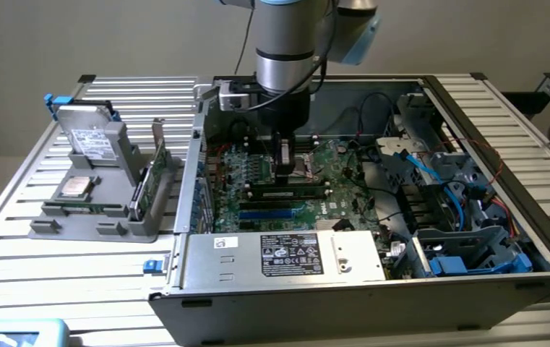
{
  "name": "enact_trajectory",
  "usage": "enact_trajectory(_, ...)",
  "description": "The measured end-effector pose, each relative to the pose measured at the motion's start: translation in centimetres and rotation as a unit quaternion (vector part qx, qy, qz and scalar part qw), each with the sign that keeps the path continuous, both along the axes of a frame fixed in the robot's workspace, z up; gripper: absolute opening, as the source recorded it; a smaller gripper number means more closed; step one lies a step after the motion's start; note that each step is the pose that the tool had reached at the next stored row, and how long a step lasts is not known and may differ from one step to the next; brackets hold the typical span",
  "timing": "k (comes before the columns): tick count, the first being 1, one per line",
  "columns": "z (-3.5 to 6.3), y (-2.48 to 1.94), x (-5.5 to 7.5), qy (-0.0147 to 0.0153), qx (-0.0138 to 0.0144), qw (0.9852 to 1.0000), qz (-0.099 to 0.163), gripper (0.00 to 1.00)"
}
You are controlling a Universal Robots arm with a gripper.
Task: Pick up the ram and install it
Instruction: 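Press down the ram until it locks into place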
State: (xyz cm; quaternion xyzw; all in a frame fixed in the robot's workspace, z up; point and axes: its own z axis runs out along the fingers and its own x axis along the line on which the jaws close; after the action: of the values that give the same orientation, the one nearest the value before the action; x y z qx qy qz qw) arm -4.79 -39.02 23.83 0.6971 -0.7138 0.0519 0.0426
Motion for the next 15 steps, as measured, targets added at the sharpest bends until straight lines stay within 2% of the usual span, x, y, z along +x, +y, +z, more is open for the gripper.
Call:
enact_trajectory(7, 0.47, -0.19, 1.7, -0.0001, 0.0000, 1.0000, 0.000, 0.11)
enact_trajectory(10, 0.49, -0.22, 1.8, 0.0001, -0.0001, 1.0000, 0.000, 0.11)
enact_trajectory(15, 0.49, -0.22, 1.8, 0.0000, 0.0015, 1.0000, 0.000, 0.11)
